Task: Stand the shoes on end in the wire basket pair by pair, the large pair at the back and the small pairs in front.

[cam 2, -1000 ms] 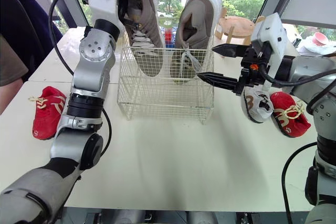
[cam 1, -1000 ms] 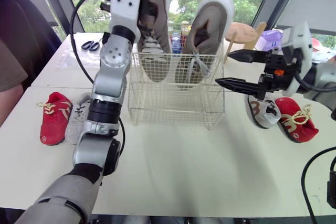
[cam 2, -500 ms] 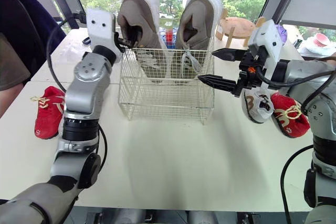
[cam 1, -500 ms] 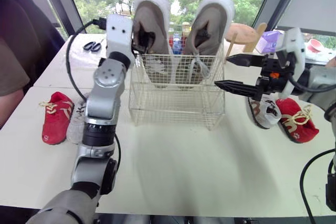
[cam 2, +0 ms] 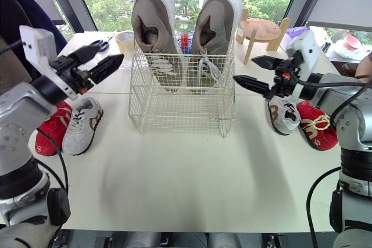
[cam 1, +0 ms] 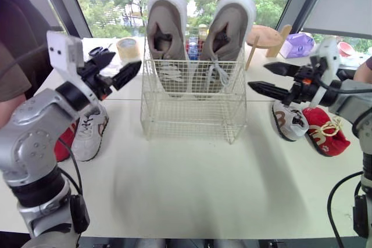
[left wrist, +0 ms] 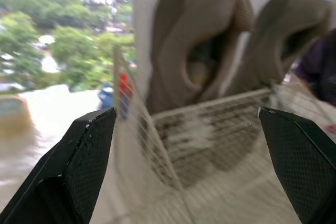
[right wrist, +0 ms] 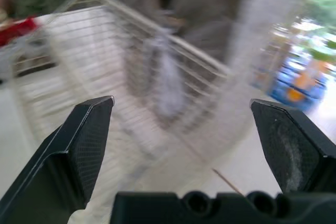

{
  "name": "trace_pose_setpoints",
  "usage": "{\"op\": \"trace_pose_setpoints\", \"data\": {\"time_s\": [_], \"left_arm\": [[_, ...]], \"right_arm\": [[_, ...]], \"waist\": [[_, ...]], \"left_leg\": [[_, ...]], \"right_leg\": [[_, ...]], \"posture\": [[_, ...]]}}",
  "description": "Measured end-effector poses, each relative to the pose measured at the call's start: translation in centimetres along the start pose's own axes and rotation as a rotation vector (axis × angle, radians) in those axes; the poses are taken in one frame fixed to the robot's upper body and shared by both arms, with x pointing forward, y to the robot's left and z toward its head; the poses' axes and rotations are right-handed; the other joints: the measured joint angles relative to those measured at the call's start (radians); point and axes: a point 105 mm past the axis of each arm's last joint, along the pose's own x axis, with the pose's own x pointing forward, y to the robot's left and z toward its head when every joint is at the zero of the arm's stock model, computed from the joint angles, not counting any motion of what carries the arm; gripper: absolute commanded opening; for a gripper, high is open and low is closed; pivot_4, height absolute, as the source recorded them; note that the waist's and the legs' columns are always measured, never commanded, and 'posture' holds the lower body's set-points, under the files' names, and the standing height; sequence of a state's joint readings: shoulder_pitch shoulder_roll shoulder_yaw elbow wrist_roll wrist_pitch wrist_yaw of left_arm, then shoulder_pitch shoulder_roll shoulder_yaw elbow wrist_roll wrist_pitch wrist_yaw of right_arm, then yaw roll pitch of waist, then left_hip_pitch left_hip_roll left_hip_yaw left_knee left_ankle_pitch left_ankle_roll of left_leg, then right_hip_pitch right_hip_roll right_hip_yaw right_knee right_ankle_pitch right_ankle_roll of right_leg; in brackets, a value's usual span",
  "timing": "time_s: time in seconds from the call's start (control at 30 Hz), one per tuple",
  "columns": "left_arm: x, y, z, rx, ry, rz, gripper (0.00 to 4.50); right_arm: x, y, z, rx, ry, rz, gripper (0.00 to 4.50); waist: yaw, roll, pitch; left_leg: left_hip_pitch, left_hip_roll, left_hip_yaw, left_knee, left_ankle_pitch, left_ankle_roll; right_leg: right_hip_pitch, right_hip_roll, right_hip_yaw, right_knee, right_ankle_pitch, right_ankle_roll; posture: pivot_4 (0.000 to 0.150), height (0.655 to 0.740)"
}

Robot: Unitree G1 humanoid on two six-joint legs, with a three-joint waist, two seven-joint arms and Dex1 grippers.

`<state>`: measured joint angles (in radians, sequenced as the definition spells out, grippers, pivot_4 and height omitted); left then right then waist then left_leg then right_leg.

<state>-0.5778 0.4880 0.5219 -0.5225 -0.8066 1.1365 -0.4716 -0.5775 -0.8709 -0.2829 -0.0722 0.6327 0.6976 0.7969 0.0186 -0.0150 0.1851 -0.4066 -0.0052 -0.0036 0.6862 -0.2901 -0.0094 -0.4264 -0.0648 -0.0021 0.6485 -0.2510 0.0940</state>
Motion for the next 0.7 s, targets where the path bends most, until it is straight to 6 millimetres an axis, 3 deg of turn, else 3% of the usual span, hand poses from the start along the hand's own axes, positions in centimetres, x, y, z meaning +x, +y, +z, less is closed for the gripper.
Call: {"op": "trace_pose_setpoints", "data": {"time_s": [0.07, 0.13, 0.17, 0.3, 0.37, 0.47, 0.7], "left_arm": [[-0.2, -1.5, -1.3, -0.059, 0.041, -0.083, 4.44], [-0.2, -2.5, -2.2, -0.106, 0.065, -0.139, 4.44], [-0.1, -3.9, -3.7, -0.177, 0.106, -0.21, 4.44], [0.4, -5.8, -5.5, -0.235, 0.168, -0.297, 4.44], [0.7, -6.7, -6.1, -0.244, 0.191, -0.336, 4.44], [0.3, -8.5, -7.7, -0.231, 0.257, -0.398, 4.44], [-0.6, -10.9, -8.8, -0.237, 0.271, -0.479, 4.44]], "right_arm": [[-1.9, -3.0, -0.7, -0.005, -0.014, -0.194, 4.5], [-3.5, -4.2, -1.5, -0.001, -0.011, -0.295, 4.5], [-5.6, -4.1, -3.4, 0.013, 0.001, -0.379, 4.5], [-6.9, -2.4, -7.4, 0.093, 0.022, -0.46, 4.5], [-7.3, -2.0, -9.3, 0.123, -0.006, -0.591, 4.5], [-7.9, -1.7, -11.3, 0.132, -0.017, -0.78, 4.5], [-7.0, 0.0, -13.3, 0.142, 0.02, -0.82, 4.5]], "waist": [[-0.002, 0.0, 0.0], [-0.003, 0.0, 0.0], [-0.003, 0.0, -0.001], [-0.012, 0.001, -0.002], [-0.017, 0.004, -0.003], [-0.017, 0.009, -0.007], [-0.013, 0.01, -0.007]], "left_leg": [[0.0, 0.0, 0.0, 0.0, 0.0, 0.0], [0.0, 0.0, 0.0, -0.001, 0.0, 0.0], [0.001, 0.001, -0.003, -0.002, 0.0, -0.001], [0.004, 0.001, 0.0, -0.002, 0.001, -0.002], [0.006, 0.001, 0.001, -0.002, 0.001, -0.002], [0.009, 0.0, 0.005, -0.003, 0.001, -0.002], [0.014, 0.001, 0.007, -0.003, 0.001, -0.001]], "right_leg": [[0.0, 0.0, 0.0, 0.0, 0.0, 0.0], [0.0, 0.0, 0.0, 0.0, 0.0, 0.0], [0.001, 0.001, 0.001, 0.001, 0.0, 0.0], [0.001, 0.003, 0.004, 0.002, 0.0, 0.0], [0.002, 0.003, 0.006, 0.004, 0.0, 0.0], [0.002, 0.004, 0.011, 0.005, 0.0, -0.001], [0.007, 0.004, 0.014, 0.003, -0.001, -0.001]], "posture": [[0.15, 0.74], [0.15, 0.74], [0.15, 0.74], [0.15, 0.74], [0.15, 0.74], [0.15, 0.74], [0.15, 0.74]]}}
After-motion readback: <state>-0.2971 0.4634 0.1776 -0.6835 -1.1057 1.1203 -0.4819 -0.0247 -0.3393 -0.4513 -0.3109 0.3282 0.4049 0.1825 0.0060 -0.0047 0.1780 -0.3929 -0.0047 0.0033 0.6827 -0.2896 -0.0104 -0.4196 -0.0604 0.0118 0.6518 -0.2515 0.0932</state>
